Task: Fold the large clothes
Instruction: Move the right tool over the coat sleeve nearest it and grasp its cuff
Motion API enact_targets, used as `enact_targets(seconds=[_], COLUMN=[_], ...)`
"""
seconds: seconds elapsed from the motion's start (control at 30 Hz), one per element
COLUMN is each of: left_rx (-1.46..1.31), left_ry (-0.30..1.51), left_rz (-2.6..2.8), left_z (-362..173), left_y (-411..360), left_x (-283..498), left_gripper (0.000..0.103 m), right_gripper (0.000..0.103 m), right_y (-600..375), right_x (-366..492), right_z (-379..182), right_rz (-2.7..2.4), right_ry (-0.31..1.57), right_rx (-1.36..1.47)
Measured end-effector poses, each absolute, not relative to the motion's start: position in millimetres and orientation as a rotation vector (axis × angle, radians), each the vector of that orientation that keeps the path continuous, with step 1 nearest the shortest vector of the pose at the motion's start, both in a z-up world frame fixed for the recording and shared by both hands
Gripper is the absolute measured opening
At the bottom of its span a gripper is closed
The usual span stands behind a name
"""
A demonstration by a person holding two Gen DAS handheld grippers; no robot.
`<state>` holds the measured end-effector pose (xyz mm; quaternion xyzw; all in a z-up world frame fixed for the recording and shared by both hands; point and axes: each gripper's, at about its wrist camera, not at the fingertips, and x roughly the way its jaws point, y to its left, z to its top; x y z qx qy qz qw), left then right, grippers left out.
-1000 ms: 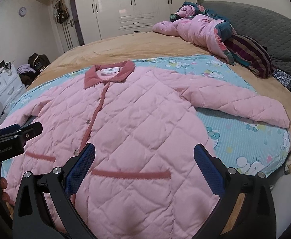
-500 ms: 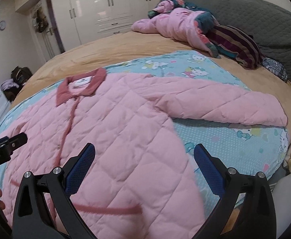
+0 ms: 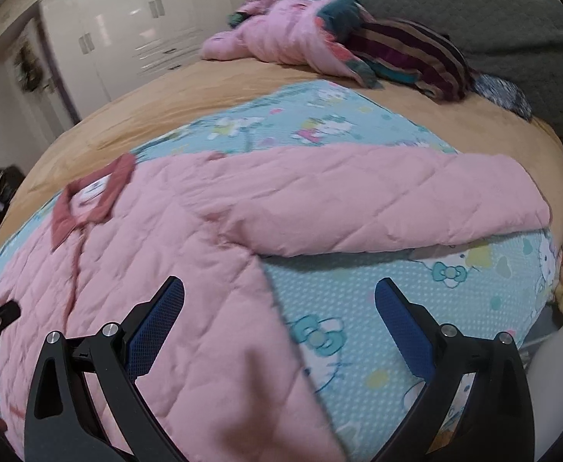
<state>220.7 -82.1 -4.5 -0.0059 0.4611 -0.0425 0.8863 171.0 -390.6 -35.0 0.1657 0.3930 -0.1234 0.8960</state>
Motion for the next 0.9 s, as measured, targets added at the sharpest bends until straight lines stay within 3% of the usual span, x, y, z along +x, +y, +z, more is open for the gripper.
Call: enact_targets(seconds=[0.57, 0.9], left_rx=[-0.003, -0.01], left_ry=[0.969, 0.963], left_rz=[-0.077, -0.071], left_z=[-15, -17], left_y=[-102, -111], left_x=[281, 308], left_gripper=[0.094, 0.094], right_gripper=[0.099, 0.099], right_y=[-524, -611], right_x=[193, 182], right_z=[-84, -117], right_rz=[-0.575, -0.747], right_ry=[0.827, 0.718], right_rx=[0.633, 0.973])
